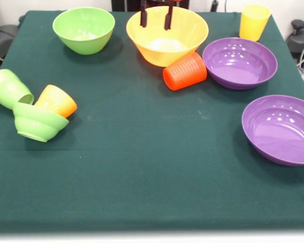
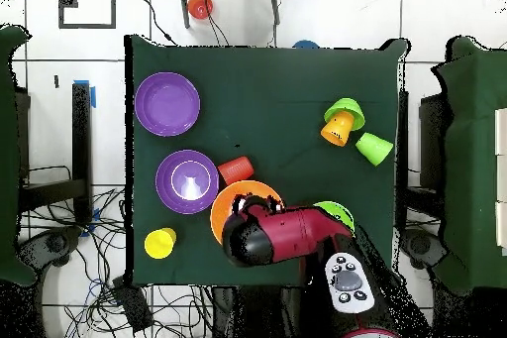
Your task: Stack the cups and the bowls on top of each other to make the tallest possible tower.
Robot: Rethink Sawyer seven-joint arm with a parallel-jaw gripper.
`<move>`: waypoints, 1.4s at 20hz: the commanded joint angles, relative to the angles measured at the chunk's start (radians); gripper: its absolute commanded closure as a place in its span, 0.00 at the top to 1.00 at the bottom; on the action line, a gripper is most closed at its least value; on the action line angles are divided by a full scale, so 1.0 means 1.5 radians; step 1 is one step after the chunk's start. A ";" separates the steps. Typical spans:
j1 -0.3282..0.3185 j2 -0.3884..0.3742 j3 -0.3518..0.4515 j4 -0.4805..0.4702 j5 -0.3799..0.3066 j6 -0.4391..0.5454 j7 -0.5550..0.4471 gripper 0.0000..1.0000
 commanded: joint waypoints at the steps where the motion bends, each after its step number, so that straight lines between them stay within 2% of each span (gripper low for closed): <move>1: 0.005 0.062 0.000 0.021 -0.046 -0.054 0.036 1.00; 8: -0.032 0.059 0.011 0.016 -0.058 -0.044 0.006 1.00; 19: -0.041 0.073 0.007 0.008 -0.075 -0.054 0.000 1.00; 25: -0.066 0.070 0.015 0.003 -0.087 -0.040 -0.013 1.00; 28: -0.059 0.084 0.008 -0.009 -0.092 -0.049 -0.002 1.00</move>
